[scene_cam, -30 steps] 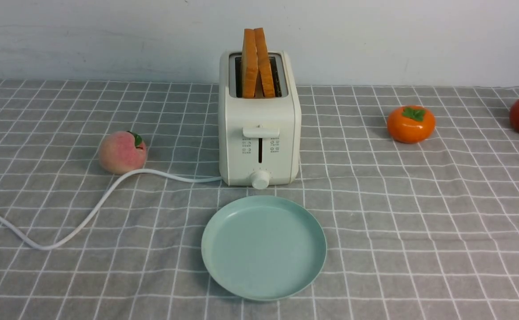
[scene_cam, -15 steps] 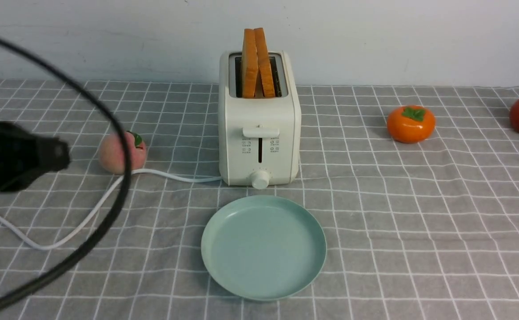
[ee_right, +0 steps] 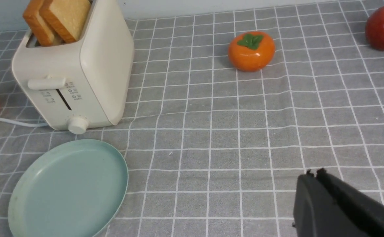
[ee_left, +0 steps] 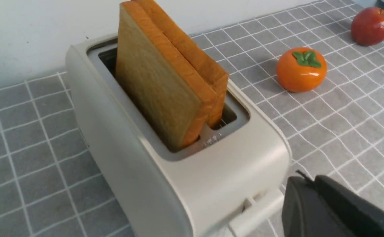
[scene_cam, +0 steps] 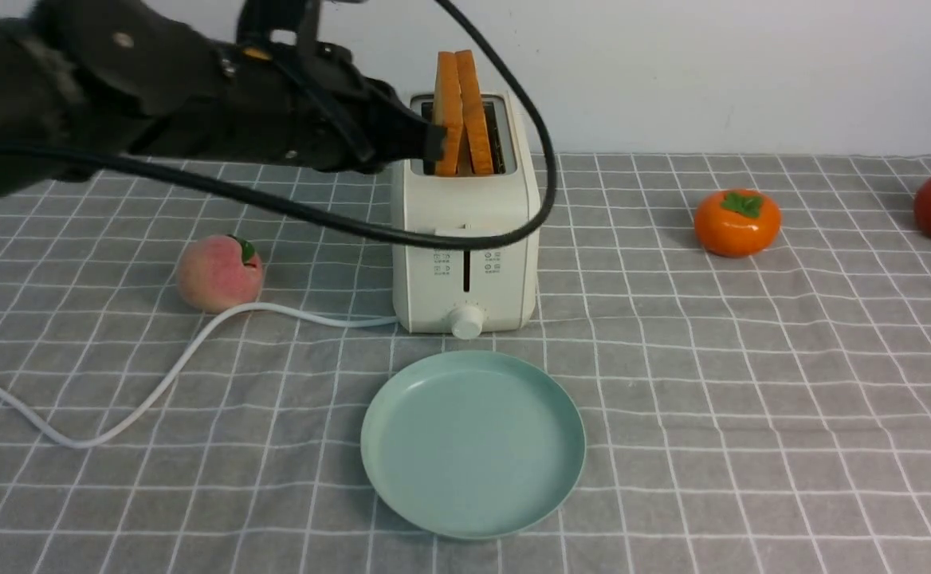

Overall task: Take toasted bread from bread machine on grey coffee table place on plate.
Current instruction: 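Reach for a toast slice standing in the toaster with the left gripper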

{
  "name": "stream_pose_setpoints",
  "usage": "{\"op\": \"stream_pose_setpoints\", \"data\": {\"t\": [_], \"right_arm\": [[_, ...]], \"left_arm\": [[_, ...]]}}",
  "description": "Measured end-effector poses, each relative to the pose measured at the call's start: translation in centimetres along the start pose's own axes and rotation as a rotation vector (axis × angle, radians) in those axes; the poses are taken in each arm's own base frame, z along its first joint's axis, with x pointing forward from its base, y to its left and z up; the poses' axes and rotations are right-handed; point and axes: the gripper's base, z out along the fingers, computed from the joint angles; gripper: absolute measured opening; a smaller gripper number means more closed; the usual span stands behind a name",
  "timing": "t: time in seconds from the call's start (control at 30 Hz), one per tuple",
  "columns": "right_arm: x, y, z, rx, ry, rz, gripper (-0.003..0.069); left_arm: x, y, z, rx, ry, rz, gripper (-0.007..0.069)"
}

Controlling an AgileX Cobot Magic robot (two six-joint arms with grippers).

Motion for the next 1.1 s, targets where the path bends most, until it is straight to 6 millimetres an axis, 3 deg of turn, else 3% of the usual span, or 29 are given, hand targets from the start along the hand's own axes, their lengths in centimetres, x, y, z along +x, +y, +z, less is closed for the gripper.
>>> {"op": "stream_pose_setpoints", "data": {"t": [0.27,0.37,0.67,0.97,1.03,1.1], "right_arm": [[0.0,0.0,0.0,0.005,-0.001,-0.005,-0.0002],[0.0,-0.1,0.0,0.007,0.0,-0.007,-0.0001],[0.1,-0.1,0.1,0.008,0.004,-0.007,0.0001],[0.1,-0.1,0.1,0.008,0.004,-0.007,0.0004],[0.1,-0.1,0.1,0.008,0.004,-0.007,0.0004],[0.1,-0.1,0.1,0.008,0.004,-0.007,0.0004]], "left_arm": [[1.7,2.2,5.9,-0.128,-0.061,0.024,0.0481],[2.7,2.6,7.1,-0.143,-0.048,0.022,0.057],[2.8,0.0,7.9,-0.134,-0.095,0.111,0.0575],[3.9,1.3,9.8,-0.246,-0.173,0.129,0.0566],[4.1,1.4,10.1,-0.251,-0.169,0.143,0.0552],[4.2,1.5,10.1,-0.258,-0.173,0.155,0.0457]]}}
